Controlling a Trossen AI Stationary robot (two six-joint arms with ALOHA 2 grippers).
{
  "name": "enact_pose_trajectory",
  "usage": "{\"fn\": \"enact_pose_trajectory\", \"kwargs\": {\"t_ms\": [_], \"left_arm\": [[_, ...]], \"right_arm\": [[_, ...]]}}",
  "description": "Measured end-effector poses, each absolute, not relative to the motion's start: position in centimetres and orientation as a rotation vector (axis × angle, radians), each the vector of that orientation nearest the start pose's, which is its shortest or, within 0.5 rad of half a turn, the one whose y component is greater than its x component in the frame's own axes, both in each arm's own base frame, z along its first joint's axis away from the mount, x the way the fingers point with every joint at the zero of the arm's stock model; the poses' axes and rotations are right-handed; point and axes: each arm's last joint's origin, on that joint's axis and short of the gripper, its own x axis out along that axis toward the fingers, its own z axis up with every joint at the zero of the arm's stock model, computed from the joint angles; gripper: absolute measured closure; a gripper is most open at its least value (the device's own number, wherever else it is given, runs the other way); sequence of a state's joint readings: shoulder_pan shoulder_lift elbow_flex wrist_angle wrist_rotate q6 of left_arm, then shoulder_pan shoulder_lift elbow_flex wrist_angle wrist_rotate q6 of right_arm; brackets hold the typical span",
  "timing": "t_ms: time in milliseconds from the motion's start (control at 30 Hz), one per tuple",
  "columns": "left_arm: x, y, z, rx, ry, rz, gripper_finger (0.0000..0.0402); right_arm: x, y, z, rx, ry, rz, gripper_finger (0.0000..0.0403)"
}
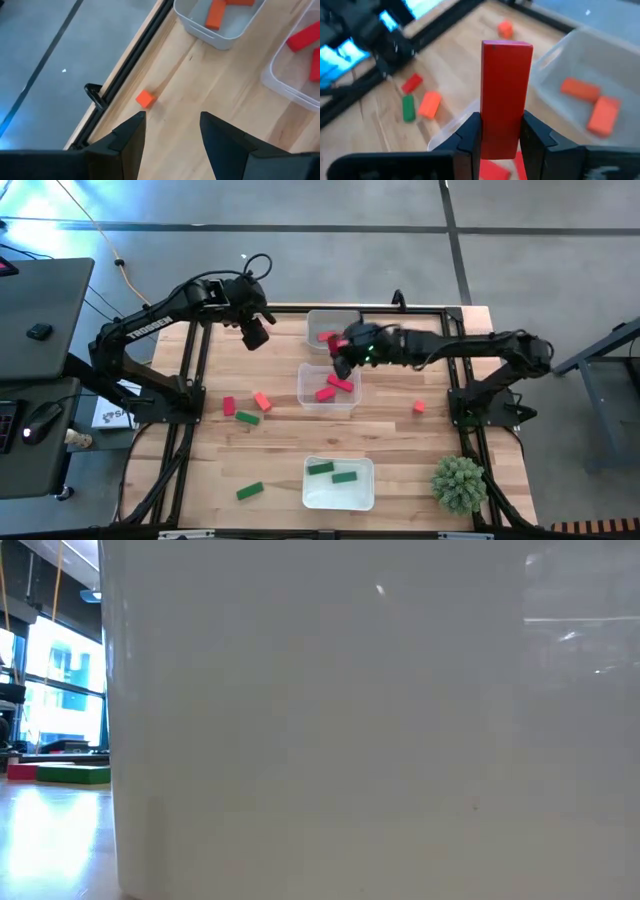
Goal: Sort & place blocks by color
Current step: Put the red block into the transparent bin
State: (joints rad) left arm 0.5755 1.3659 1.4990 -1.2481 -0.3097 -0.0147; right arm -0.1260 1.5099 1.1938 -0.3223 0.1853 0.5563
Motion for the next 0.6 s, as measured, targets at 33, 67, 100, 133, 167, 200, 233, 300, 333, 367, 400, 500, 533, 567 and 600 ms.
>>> {"fn": "enact_pose_trajectory", "kwargs": {"t_ms": [33,67,100,133,167,200,233,300,333,367,400,500,533,567,600], "left_arm": [[19.9,14.0,36.8,-0.168,1.135,0.793,0.0225],[19.9,13.9,36.8,-0.172,1.136,0.786,0.0225],[19.9,13.9,36.8,-0.174,1.137,0.783,0.0225],[19.9,13.9,36.8,-0.174,1.137,0.78,0.0225],[19.9,13.9,36.8,-0.17,1.14,0.776,0.0225],[19.9,13.9,36.8,-0.168,1.144,0.773,0.0225],[19.9,13.9,36.8,-0.166,1.149,0.768,0.0225],[19.8,13.9,36.8,-0.164,1.153,0.765,0.0225],[19.8,13.9,36.8,-0.164,1.154,0.765,0.0225],[19.8,13.8,36.7,-0.164,1.155,0.765,0.0225],[19.8,13.8,36.7,-0.165,1.157,0.763,0.0225],[19.8,13.8,36.7,-0.177,1.161,0.745,0.0225],[19.8,13.7,36.7,-0.179,1.161,0.742,0.0225],[19.8,13.7,36.7,-0.179,1.162,0.741,0.0225],[19.8,13.7,36.7,-0.18,1.163,0.739,0.0225]], "right_arm": [[33.3,-4.5,28.5,0.522,0.556,-0.468,0.0327],[33.6,-4.2,28.0,0.53,0.571,-0.465,0.0327],[33.9,-4.0,27.6,0.538,0.587,-0.455,0.0327],[34.2,-3.9,27.0,0.55,0.607,-0.445,0.0327],[34.4,-3.7,26.6,0.562,0.625,-0.436,0.0327],[34.6,-3.6,26.2,0.576,0.641,-0.427,0.0327],[34.8,-3.6,25.8,0.59,0.656,-0.42,0.0327],[35.2,-3.5,25.0,0.611,0.691,-0.4,0.0327],[35.3,-3.5,24.6,0.629,0.707,-0.395,0.0327],[35.4,-3.5,24.3,0.638,0.722,-0.388,0.0327],[35.5,-3.5,23.9,0.642,0.734,-0.388,0.0327],[35.9,-3.5,22.9,0.664,0.766,-0.397,0.0327],[36.0,-3.4,22.6,0.669,0.781,-0.393,0.0327],[36.1,-3.4,22.2,0.67,0.795,-0.392,0.0327],[36.1,-3.4,21.9,0.673,0.81,-0.393,0.0327]]}}
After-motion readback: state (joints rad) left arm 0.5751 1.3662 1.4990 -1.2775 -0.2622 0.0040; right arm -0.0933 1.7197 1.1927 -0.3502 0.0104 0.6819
